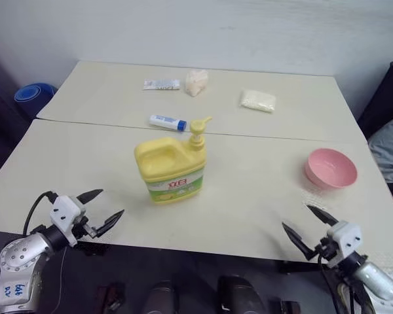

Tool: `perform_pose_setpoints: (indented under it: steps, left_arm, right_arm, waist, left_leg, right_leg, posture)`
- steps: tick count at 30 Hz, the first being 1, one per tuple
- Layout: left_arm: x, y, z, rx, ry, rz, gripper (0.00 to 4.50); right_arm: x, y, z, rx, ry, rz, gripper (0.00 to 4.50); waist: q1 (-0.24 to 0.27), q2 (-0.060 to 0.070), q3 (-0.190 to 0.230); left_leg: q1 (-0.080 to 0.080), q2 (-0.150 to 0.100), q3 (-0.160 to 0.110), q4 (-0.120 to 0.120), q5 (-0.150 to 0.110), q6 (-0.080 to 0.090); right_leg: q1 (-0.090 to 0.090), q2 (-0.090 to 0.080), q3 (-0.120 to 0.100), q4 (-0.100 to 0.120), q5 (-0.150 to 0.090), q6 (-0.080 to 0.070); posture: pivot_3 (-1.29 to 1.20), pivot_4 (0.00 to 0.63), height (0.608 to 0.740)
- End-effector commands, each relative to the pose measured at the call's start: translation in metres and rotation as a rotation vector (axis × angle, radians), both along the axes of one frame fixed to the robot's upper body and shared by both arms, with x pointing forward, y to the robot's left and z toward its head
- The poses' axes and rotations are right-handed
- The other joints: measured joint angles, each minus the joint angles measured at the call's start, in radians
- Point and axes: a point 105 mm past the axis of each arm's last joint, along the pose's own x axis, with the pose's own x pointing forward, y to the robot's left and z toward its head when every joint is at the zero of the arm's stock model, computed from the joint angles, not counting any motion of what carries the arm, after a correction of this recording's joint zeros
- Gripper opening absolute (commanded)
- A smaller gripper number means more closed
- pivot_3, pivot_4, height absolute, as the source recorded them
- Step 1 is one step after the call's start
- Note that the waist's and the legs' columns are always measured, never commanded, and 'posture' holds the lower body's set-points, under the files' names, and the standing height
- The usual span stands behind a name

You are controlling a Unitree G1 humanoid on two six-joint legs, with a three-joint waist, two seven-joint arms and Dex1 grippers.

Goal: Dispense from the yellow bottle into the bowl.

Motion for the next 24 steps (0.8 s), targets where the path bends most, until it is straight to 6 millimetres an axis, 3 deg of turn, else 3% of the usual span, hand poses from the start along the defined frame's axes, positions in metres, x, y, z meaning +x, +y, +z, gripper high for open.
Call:
perform_pose_setpoints:
  steps: [1, 4, 7, 9, 13, 16, 21, 24]
  left_arm:
    - [0.0, -0.012, 0.004, 0.016, -0.01, -0.047, 4.47]
    - [0.001, -0.014, 0.015, -0.05, -0.024, -0.068, 4.47]
    - [-0.009, -0.022, 0.027, -0.116, 0.014, -0.219, 4.47]
    - [-0.014, -0.027, 0.048, -0.224, 0.047, -0.307, 4.47]
    - [-0.032, -0.054, 0.078, -0.244, 0.138, -0.54, 4.47]
    - [-0.035, -0.077, 0.096, -0.258, 0.113, -0.641, 4.47]
    - [-0.029, -0.099, 0.114, -0.3, 0.059, -0.69, 4.47]
    - [-0.029, -0.106, 0.114, -0.297, 0.063, -0.706, 4.47]
  right_arm:
    - [0.0, -0.002, 0.008, 0.008, -0.058, -0.029, 4.5]
    - [0.004, 0.0, 0.011, 0.029, -0.08, -0.032, 4.5]
    - [0.009, -0.005, 0.018, 0.051, -0.103, -0.055, 4.5]
    - [0.016, -0.017, 0.027, 0.044, -0.121, -0.081, 4.5]
    - [0.045, -0.044, 0.048, 0.059, -0.148, -0.134, 4.5]
    - [0.072, -0.061, 0.062, 0.068, -0.144, -0.158, 4.5]
    - [0.11, -0.07, 0.049, 0.069, 0.013, -0.17, 4.5]
    - [0.13, -0.071, 0.046, 0.057, 0.06, -0.173, 4.5]
  waist:
    - [-0.005, 0.0, 0.0]
    - [-0.016, 0.0, 0.0]
    - [-0.023, 0.0, 0.0]
    - [-0.024, 0.001, 0.0]
    - [-0.025, 0.002, 0.001]
    - [-0.025, 0.004, 0.001]
    - [-0.025, 0.005, 0.001]
    - [-0.025, 0.005, 0.001]
  left_leg:
    - [0.0, 0.0, 0.0, 0.0, 0.0, 0.0]
    - [0.001, 0.0, 0.001, 0.0, 0.0, 0.0]
    - [0.001, 0.001, 0.0, 0.0, 0.0, -0.001]
    - [0.001, 0.001, 0.0, 0.0, 0.0, -0.001]
    - [0.001, 0.0, -0.001, 0.0, 0.0, -0.001]
    - [0.002, 0.0, -0.001, 0.0, 0.0, -0.001]
    - [0.0, 0.001, -0.001, 0.0, 0.001, -0.002]
    - [0.0, 0.0, 0.0, 0.001, 0.002, -0.001]
  right_leg:
    - [0.0, 0.0, 0.0, 0.0, 0.0, 0.0]
    - [0.0, 0.0, 0.002, 0.001, 0.0, 0.0]
    - [0.0, 0.0, 0.001, 0.001, 0.0, 0.0]
    - [0.0, 0.0, 0.001, 0.001, 0.0, 0.0]
    - [0.0, -0.001, 0.002, 0.001, 0.0, -0.001]
    - [0.001, -0.001, 0.002, 0.001, 0.0, -0.001]
    - [0.001, 0.002, 0.0, 0.003, 0.0, -0.001]
    - [0.001, 0.002, 0.001, 0.003, 0.0, -0.001]
  posture:
    - [0.0, 0.15, 0.74]
    - [0.0, 0.15, 0.74]
    - [0.0, 0.15, 0.74]
    - [0.0, 0.15, 0.74]
    - [0.0, 0.15, 0.74]
    - [0.0, 0.15, 0.74]
    - [0.0, 0.15, 0.74]
    - [0.0, 0.15, 0.74]
